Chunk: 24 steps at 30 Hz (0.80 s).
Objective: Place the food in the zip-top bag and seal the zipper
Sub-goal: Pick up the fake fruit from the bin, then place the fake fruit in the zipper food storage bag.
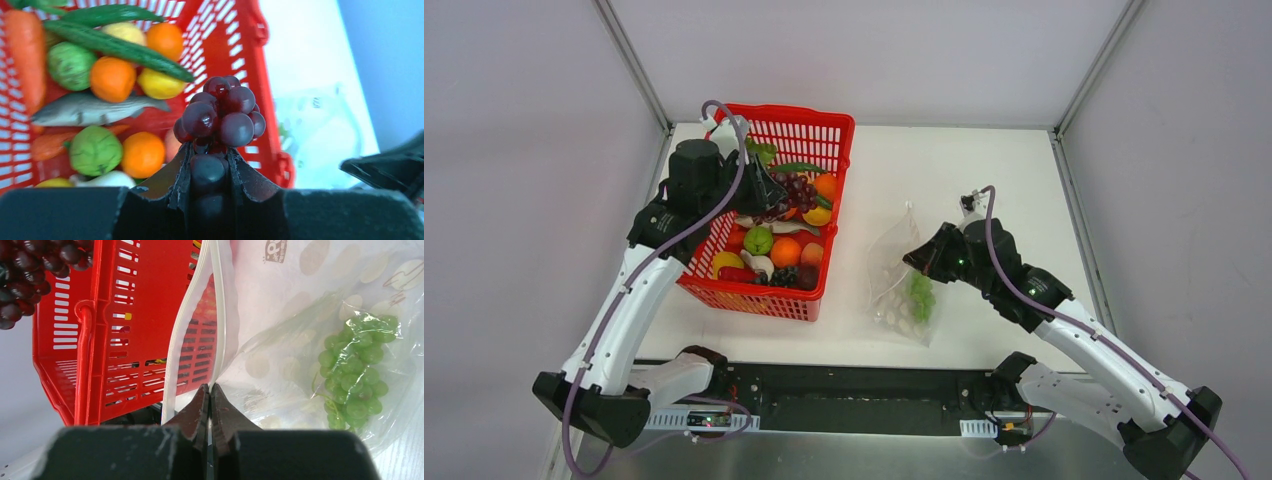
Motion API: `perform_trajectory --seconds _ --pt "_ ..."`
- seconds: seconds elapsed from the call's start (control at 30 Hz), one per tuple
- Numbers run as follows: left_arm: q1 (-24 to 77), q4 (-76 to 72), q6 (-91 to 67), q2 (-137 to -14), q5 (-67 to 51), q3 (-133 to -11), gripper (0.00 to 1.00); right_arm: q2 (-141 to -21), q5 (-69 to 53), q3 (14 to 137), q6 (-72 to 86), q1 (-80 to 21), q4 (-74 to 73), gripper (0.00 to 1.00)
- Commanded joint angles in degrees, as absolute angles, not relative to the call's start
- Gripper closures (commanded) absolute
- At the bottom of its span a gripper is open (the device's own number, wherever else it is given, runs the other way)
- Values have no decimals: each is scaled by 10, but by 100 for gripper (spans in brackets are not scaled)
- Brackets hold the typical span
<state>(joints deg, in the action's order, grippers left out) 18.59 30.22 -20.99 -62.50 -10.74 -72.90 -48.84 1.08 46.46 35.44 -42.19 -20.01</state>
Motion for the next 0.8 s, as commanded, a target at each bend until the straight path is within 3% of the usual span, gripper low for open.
perform_trajectory --seconds 0.0,0.77 --pt "214 219 -252 -590 -181 -726 100 -491 16 478 360 -420 -172 100" --pt "339 164 -280 -599 -256 -760 100 -481 23 471 375 -420 -162 100"
